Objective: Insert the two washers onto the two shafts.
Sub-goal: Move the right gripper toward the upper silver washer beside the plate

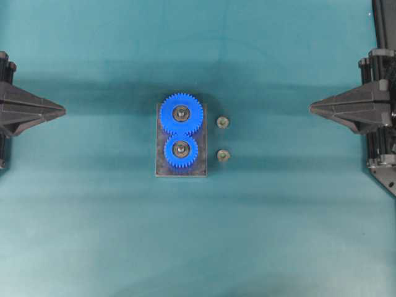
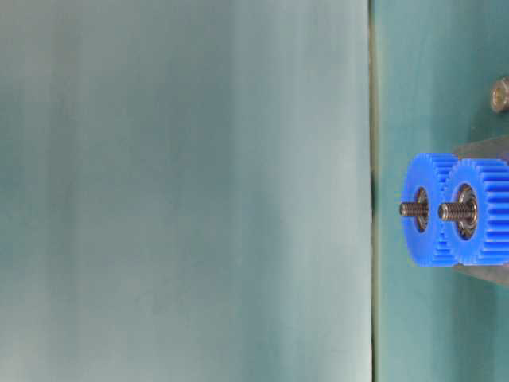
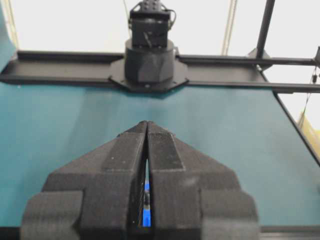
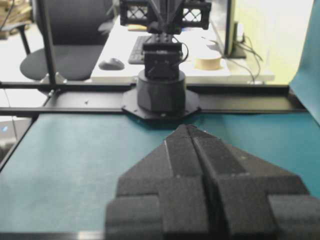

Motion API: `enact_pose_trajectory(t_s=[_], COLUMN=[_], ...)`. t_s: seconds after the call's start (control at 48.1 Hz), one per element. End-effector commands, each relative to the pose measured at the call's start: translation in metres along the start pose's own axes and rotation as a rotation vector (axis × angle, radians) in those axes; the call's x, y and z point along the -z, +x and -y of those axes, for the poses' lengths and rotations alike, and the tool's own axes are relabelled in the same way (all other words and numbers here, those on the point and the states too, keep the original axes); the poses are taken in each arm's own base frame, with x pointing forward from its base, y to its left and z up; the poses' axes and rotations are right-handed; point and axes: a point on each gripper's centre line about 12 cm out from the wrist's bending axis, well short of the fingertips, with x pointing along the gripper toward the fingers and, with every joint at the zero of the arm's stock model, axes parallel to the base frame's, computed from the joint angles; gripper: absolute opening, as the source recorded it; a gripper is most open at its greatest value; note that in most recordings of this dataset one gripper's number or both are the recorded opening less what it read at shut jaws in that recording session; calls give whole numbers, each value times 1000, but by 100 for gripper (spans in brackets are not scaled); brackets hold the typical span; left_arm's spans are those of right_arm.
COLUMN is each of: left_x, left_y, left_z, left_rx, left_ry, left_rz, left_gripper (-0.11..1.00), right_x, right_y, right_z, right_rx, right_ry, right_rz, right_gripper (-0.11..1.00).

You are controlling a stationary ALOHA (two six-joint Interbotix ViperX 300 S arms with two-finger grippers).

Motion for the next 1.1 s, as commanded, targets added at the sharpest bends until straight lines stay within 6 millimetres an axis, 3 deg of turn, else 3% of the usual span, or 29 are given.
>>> enact_pose_trajectory(t_s=[0.0,0.125,0.291,0.457,0.624,0.894,1.081], left_x=[5,5,-3,16,20,44,44], left_y=[2,4,7,12,26,41,42], left_z=[7,8,8,8,8,8,8], left_rx=[38,38,37,29,23,26,28], left_ry=[-26,-85,-88,-82,-57,-14,-7], left_rz=[-23,-58,-71,-235,-349,-525,-539], left_gripper=[0,1,1,0,1,1,1], right_x=[5,17,24,26,37,85,87], right_y=[0,-5,-11,-9,7,37,59], right_z=[0,4,2,3,6,33,52], right_rx=[3,39,34,48,67,171,226], right_ry=[26,178,189,194,201,157,173], right_rz=[-14,-97,-268,-450,-611,-824,-841], right_gripper=[2,2,2,2,2,2,2])
